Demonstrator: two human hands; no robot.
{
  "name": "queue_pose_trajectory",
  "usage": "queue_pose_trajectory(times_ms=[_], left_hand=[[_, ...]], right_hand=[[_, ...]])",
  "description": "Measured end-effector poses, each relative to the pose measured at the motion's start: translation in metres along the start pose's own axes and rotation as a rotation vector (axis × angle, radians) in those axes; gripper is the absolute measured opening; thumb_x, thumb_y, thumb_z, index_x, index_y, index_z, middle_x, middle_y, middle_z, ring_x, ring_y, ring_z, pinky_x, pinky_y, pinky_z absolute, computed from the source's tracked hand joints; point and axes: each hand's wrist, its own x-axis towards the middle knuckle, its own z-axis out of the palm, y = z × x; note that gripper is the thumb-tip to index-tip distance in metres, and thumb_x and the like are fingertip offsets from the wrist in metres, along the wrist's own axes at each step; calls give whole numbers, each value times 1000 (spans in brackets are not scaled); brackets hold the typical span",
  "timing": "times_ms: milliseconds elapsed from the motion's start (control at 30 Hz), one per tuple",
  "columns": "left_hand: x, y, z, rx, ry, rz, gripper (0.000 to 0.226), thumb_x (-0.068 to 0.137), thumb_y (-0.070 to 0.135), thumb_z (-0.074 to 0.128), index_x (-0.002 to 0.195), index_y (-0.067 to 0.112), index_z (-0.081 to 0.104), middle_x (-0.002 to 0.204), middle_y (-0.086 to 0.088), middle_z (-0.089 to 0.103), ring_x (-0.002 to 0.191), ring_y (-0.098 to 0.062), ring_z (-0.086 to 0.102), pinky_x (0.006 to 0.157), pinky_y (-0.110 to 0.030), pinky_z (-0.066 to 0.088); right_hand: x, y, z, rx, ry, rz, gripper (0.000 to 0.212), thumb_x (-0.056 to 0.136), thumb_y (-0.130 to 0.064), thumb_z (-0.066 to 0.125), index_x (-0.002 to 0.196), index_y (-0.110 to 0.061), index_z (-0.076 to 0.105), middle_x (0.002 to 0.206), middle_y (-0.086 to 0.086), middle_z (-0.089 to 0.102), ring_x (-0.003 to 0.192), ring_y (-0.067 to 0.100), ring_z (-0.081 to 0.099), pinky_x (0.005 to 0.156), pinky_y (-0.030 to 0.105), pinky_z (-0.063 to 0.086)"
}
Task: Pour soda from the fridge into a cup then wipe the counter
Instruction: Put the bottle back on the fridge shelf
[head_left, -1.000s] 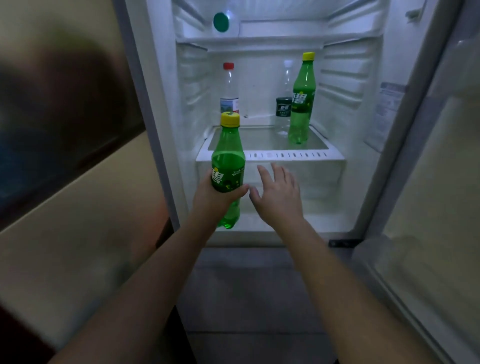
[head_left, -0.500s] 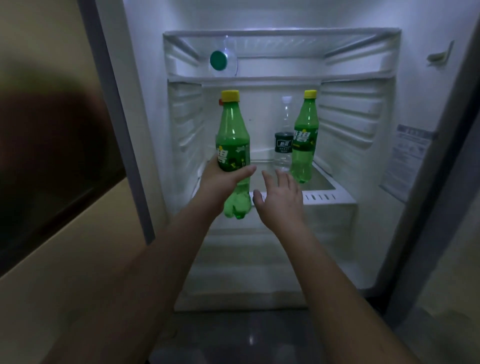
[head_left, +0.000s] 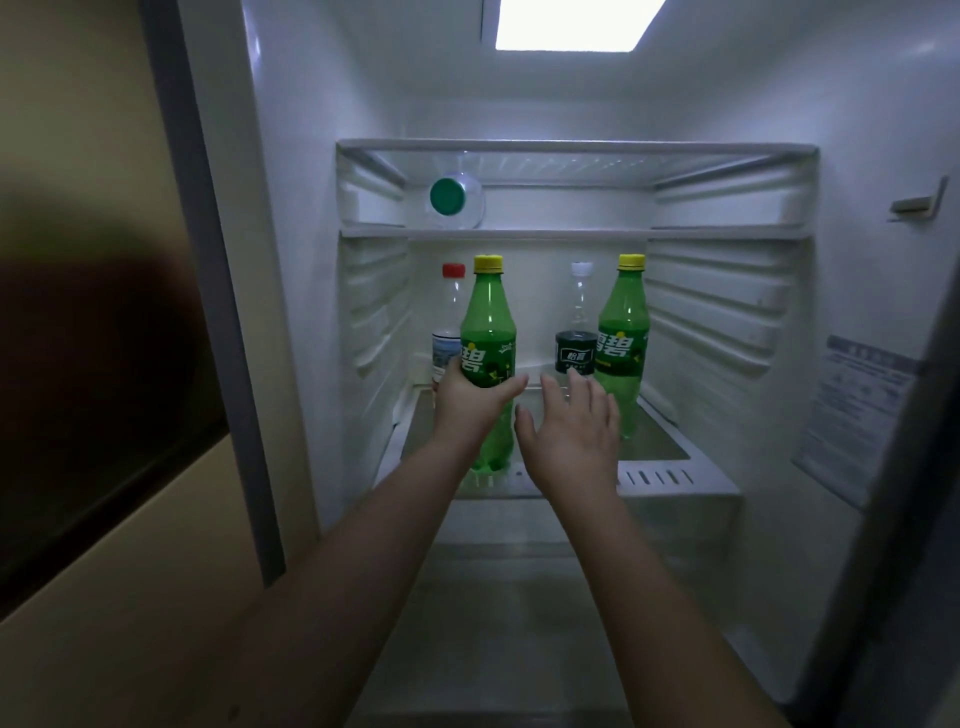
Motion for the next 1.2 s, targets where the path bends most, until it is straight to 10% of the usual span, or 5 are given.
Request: queue_pose_trajectory(times_ms=[467, 900, 1200], left_hand=[[4, -10, -1, 159, 68, 26, 107, 65, 45, 88, 147, 18, 24, 136, -8, 50, 122, -23, 52, 103, -38, 44], [-49, -4, -31, 444, 43, 31, 59, 88, 41, 66, 139, 24, 43, 137, -3, 53, 121, -20, 52, 100, -47, 47], [-137, 10, -55, 1115, 4, 390, 54, 86, 45, 48, 132, 17, 55, 130, -5, 58, 122, -26, 51, 100, -40, 38]], right_hand=[[2, -8, 1, 21, -114, 16, 56, 98, -48, 31, 149, -27, 21, 158, 5, 16, 146, 26, 7, 118, 43, 1], [-28, -2, -19, 25, -54, -27, 58, 97, -44, 37, 148, -20, 27, 155, 10, 23, 144, 29, 13, 116, 44, 7], [-80, 3, -41, 96, -74, -27, 56, 93, -44, 43, 143, -21, 35, 150, 8, 33, 138, 28, 24, 113, 45, 18]])
